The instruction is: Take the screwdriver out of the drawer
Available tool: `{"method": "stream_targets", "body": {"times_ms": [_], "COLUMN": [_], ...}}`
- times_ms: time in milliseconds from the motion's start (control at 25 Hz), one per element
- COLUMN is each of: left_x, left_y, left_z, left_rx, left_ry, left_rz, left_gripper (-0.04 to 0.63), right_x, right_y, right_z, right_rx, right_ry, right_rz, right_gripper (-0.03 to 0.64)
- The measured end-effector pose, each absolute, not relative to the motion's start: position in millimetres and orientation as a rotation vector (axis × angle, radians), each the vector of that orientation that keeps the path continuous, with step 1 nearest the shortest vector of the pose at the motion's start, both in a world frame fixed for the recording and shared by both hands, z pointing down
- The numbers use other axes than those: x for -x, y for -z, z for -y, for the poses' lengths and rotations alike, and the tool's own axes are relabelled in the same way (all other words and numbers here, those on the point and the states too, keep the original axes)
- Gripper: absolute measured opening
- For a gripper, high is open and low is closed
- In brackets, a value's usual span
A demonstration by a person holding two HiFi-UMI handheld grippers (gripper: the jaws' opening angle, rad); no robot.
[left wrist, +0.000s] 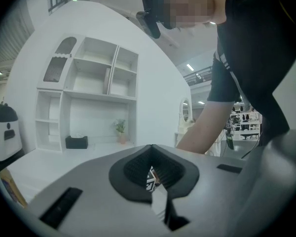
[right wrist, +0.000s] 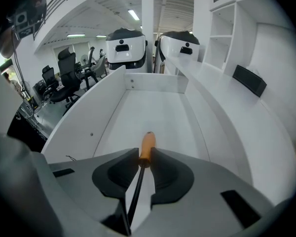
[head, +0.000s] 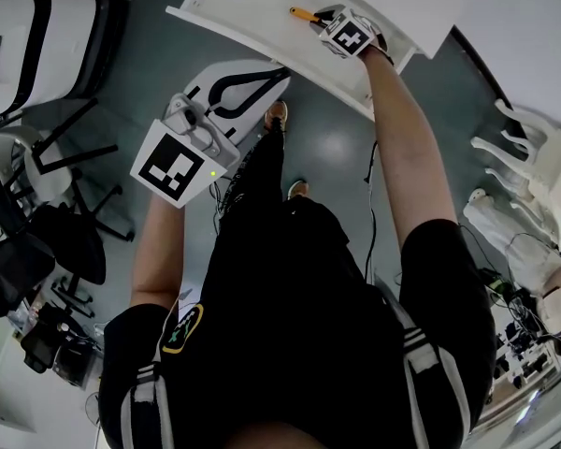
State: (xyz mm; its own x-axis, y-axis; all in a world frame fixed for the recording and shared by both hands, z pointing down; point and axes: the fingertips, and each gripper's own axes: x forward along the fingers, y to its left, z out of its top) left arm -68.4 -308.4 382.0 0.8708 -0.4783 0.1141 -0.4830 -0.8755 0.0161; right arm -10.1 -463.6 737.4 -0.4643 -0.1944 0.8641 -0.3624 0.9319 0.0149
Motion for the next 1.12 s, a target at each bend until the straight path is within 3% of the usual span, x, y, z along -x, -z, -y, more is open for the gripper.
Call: {"method": "stream_targets", "body": {"times_ms": [1120], "left_x": [47], "left_y": [-342], "left_z": [270], "left_rx": [-3.077], "left_ry": [-0.075], "left_rz": [0.764], "left_gripper": [0.017], "right_x": [0], "right_y": [-589], "right_z": [422], "right_rx": [-0.538], "right_ry": [0.012], "right_rz": [2.25], "right_gripper": [0.098]}}
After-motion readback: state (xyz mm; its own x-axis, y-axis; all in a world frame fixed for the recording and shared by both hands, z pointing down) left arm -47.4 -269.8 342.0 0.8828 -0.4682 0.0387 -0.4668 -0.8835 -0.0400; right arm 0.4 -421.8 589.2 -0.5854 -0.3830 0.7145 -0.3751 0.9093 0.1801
